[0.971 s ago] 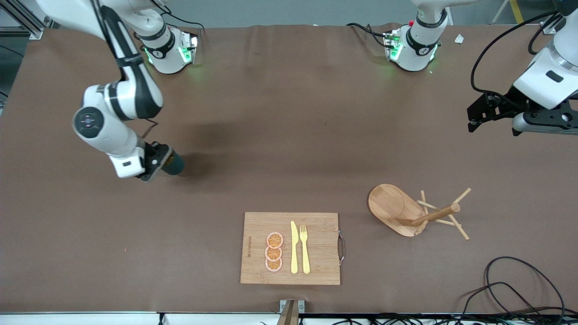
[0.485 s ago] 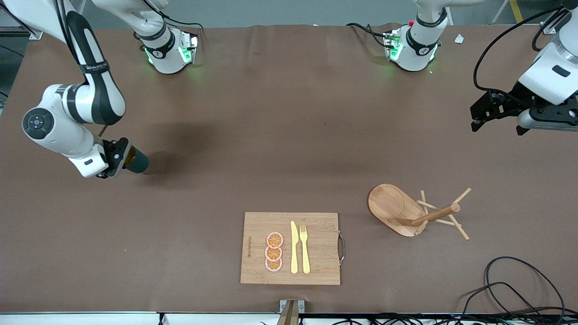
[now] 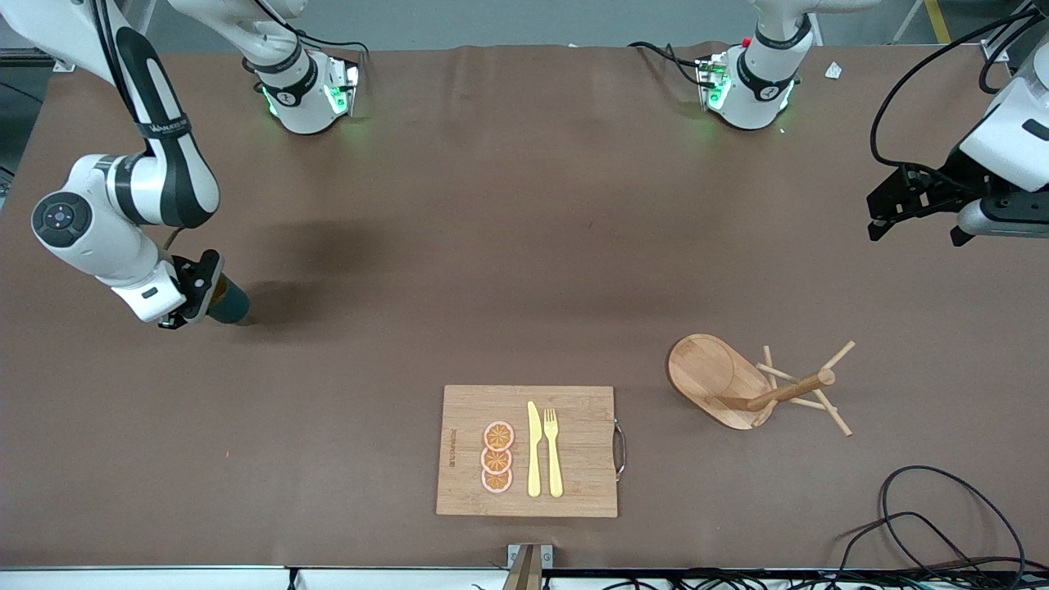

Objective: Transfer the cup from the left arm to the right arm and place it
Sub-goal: 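Carry the teal mug with the right gripper away from the stand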

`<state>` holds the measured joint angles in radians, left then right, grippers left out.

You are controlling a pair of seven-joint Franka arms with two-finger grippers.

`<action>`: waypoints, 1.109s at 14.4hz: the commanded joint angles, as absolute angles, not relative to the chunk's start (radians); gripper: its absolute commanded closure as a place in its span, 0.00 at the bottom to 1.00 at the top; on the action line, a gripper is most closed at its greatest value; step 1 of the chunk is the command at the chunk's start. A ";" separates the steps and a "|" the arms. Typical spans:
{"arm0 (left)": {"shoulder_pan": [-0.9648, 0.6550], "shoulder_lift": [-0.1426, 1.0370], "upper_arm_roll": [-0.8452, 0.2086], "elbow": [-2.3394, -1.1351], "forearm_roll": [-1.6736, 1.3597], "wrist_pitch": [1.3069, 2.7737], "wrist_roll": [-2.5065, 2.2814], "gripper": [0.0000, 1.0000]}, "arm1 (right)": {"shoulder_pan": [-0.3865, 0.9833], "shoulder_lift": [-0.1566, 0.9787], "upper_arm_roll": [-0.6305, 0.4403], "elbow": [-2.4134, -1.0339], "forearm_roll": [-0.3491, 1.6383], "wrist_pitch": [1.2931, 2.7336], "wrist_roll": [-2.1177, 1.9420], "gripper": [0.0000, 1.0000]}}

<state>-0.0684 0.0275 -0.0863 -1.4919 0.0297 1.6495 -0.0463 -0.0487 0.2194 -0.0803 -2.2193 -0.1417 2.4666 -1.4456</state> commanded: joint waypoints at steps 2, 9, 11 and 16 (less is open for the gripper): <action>-0.072 0.014 -0.075 -1.491 0.040 1.617 -0.061 0.00 | -0.071 0.250 -0.055 -2.229 -0.161 2.505 -1.460 0.99; -0.066 0.015 -0.058 -1.491 0.040 1.617 -0.043 0.00 | -0.043 0.253 -0.052 -2.232 -0.149 2.502 -1.465 0.99; -0.067 0.015 -0.058 -1.491 0.040 1.617 -0.043 0.00 | -0.043 0.253 -0.052 -2.232 -0.149 2.502 -1.466 0.98; -0.066 0.021 -0.060 -1.497 0.040 1.617 -0.040 0.00 | -0.043 0.253 -0.054 -2.227 -0.121 2.491 -1.459 0.00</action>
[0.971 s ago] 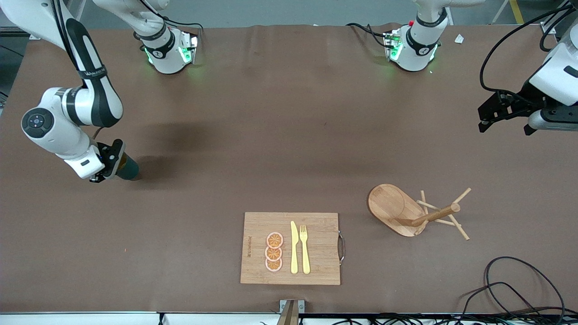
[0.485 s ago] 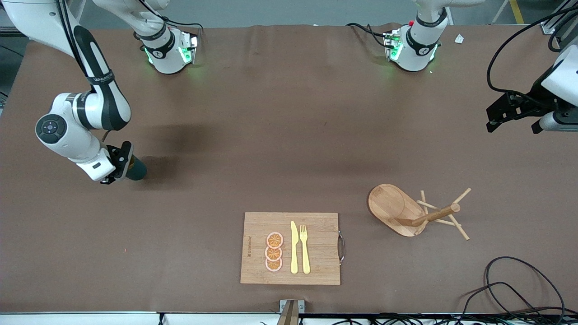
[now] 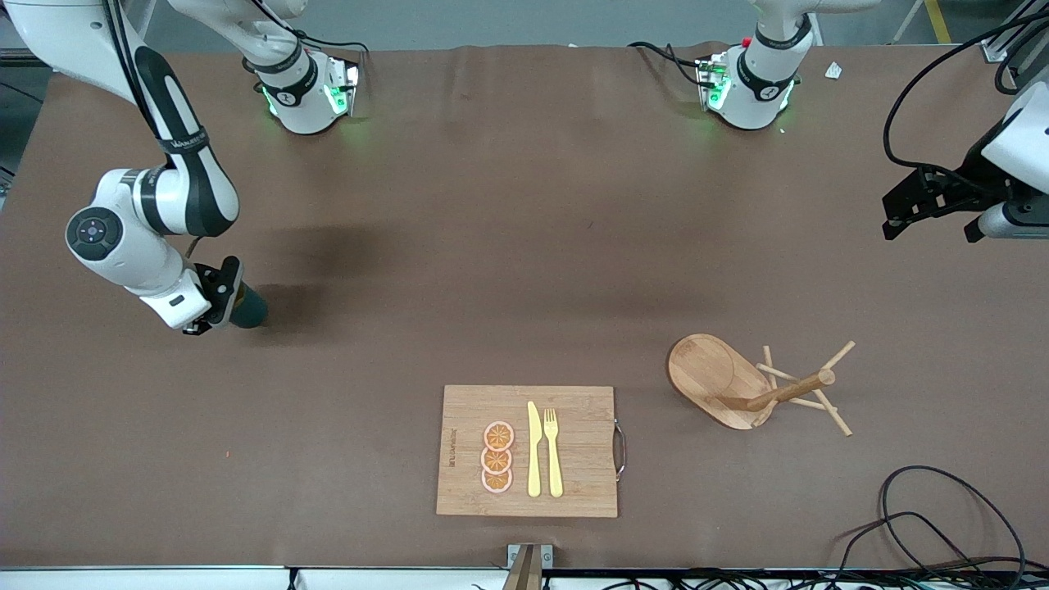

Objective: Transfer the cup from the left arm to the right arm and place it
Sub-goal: 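Set the teal mug down and open the right gripper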

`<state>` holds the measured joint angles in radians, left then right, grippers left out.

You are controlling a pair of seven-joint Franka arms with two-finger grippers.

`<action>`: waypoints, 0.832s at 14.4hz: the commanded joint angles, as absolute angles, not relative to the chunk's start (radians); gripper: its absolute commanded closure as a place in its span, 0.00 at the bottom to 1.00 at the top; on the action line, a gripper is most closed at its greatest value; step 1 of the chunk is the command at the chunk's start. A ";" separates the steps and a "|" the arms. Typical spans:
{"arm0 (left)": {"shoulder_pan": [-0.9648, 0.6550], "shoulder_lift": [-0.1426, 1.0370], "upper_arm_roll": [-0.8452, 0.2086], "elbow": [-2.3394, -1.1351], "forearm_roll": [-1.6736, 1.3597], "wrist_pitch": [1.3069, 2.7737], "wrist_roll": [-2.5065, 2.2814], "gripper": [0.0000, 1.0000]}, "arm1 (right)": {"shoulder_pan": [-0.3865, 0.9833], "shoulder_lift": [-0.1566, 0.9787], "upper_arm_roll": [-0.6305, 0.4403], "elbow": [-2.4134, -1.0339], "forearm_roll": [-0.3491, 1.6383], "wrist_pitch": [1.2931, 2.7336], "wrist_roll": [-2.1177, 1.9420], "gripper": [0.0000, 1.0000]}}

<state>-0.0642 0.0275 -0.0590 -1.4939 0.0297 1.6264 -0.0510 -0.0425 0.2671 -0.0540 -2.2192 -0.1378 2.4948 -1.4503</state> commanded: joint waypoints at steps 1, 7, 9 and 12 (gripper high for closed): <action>-0.067 0.023 -0.061 -1.497 0.038 1.617 -0.043 0.00 | -0.040 0.249 -0.054 -2.223 -0.121 2.481 -1.451 0.00; -0.068 0.025 -0.064 -1.497 0.029 1.617 -0.048 0.00 | -0.022 0.158 -0.052 -2.188 -0.100 2.292 -1.006 0.00; -0.066 0.025 -0.064 -1.497 0.028 1.617 -0.048 0.00 | -0.014 0.143 -0.052 -2.123 -0.097 2.177 -0.907 0.00; -0.072 0.028 -0.064 -1.500 0.028 1.615 -0.054 0.00 | -0.009 0.141 -0.052 -1.995 -0.091 2.007 -0.784 0.00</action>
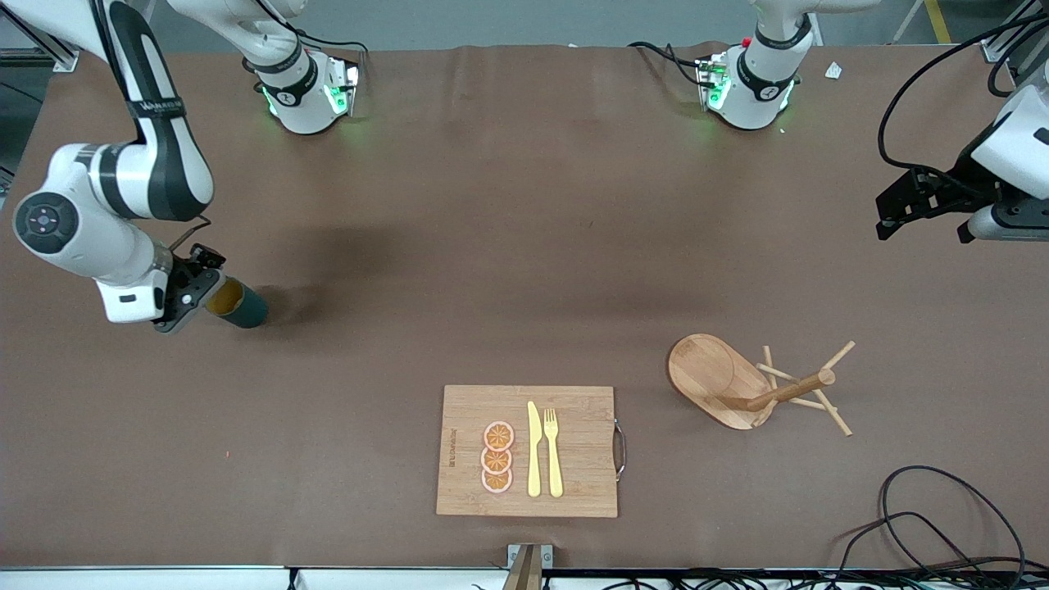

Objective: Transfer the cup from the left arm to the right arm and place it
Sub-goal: 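Set the teal mug down and open the right gripper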

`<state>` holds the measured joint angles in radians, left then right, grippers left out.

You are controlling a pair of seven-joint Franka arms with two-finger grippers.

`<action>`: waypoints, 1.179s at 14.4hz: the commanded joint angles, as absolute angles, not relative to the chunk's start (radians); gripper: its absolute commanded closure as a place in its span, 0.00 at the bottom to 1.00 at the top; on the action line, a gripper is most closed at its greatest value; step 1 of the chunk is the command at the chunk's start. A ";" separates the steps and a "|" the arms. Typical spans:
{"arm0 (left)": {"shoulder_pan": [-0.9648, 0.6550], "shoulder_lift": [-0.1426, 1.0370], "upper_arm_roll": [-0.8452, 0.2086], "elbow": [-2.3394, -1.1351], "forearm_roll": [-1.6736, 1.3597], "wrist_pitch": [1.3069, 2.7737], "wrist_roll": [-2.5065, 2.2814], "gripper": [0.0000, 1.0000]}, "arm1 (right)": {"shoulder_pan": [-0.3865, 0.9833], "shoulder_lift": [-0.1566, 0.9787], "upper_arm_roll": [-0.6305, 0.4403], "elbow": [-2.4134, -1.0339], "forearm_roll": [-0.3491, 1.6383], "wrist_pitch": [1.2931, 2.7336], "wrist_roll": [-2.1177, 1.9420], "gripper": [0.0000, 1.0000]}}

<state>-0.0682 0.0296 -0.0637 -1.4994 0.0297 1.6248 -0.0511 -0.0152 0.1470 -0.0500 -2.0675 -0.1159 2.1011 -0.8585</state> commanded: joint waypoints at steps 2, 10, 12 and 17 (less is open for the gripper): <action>-0.071 0.031 -0.066 -1.494 0.028 1.617 -0.049 0.00 | -0.008 0.137 -0.055 -1.921 -0.037 1.915 -0.682 0.00; -0.064 0.032 -0.064 -1.489 0.031 1.618 -0.044 0.00 | -0.031 0.126 -0.063 -1.689 -0.029 1.642 -0.216 0.00; -0.066 0.032 -0.063 -1.488 0.029 1.618 -0.044 0.00 | -0.040 0.088 -0.063 -1.689 -0.025 1.614 -0.100 0.00; -0.064 0.032 -0.061 -1.488 0.028 1.618 -0.044 0.00 | -0.054 0.048 -0.064 -1.596 -0.031 1.470 -0.097 0.00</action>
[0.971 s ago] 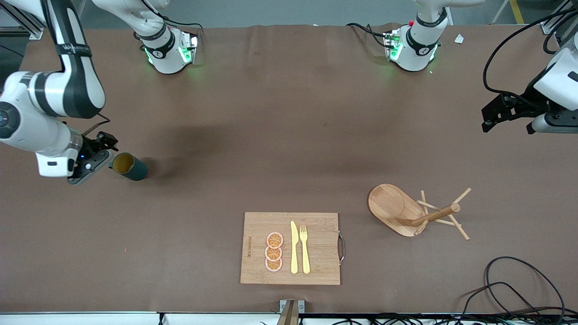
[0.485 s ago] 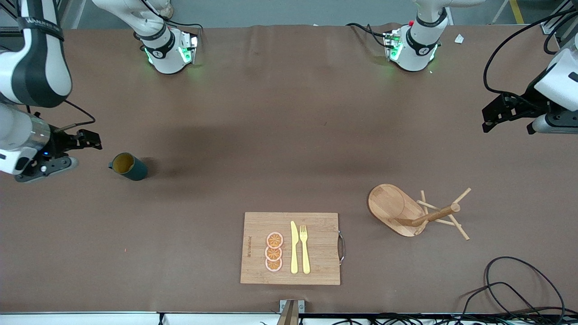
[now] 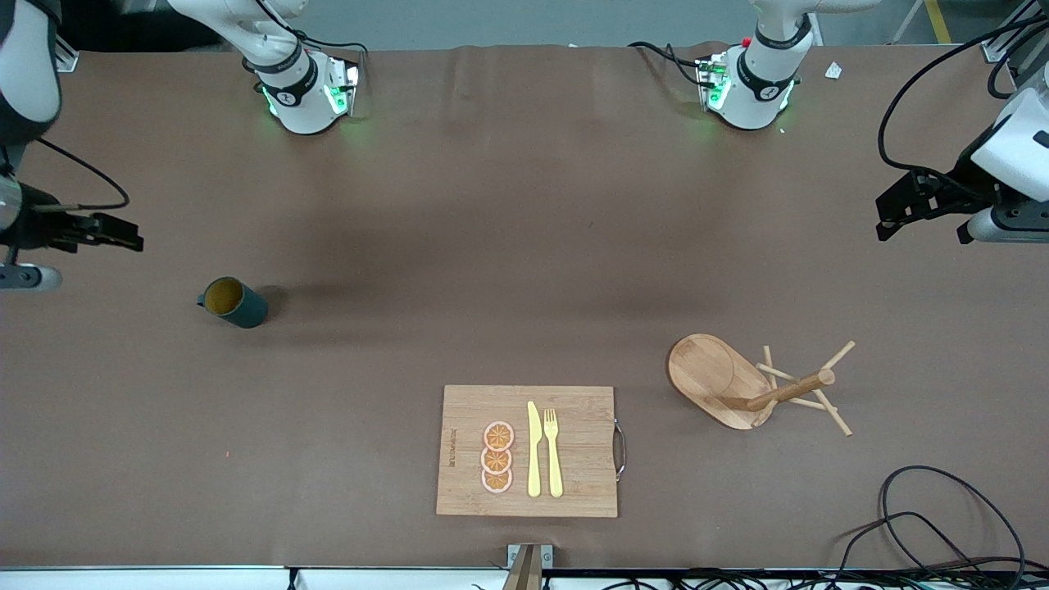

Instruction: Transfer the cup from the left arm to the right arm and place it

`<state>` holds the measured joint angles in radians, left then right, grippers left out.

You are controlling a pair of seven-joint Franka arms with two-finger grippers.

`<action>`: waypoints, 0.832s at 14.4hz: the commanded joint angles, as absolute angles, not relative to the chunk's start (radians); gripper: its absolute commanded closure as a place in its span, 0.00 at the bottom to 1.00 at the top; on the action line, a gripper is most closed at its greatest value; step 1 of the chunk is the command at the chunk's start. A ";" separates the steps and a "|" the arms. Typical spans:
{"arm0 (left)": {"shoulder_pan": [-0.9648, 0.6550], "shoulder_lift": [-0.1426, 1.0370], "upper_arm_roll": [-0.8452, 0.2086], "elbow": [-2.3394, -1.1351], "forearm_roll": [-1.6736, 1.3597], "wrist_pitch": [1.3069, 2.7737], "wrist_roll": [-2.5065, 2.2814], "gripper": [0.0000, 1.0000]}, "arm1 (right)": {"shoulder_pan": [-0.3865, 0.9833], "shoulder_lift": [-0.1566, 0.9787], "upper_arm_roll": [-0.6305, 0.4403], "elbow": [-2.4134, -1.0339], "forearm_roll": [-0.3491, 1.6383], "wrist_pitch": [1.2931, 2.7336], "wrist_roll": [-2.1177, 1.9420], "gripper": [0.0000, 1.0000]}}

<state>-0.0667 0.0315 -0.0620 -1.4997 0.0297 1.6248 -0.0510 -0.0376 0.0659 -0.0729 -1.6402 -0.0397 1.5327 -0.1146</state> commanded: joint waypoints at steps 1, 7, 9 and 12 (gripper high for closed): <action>-0.066 0.032 -0.061 -1.488 0.028 1.618 -0.044 0.00 | -0.052 0.049 -0.061 -1.553 -0.038 1.442 -0.104 0.00; -0.064 0.034 -0.061 -1.488 0.026 1.618 -0.049 0.00 | -0.057 0.072 -0.060 -1.394 -0.032 1.358 -0.095 0.00; -0.063 0.032 -0.061 -1.488 0.025 1.618 -0.046 0.00 | -0.045 0.071 -0.058 -1.393 -0.017 1.292 0.034 0.00; -0.063 0.034 -0.060 -1.491 0.025 1.624 -0.049 0.00 | -0.044 0.054 -0.052 -1.422 0.009 1.292 0.100 0.00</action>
<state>-0.0654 0.0316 -0.0609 -1.4997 0.0297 1.6254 -0.0514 -0.0380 0.0607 -0.0604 -1.4170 -0.0104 1.3030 0.0610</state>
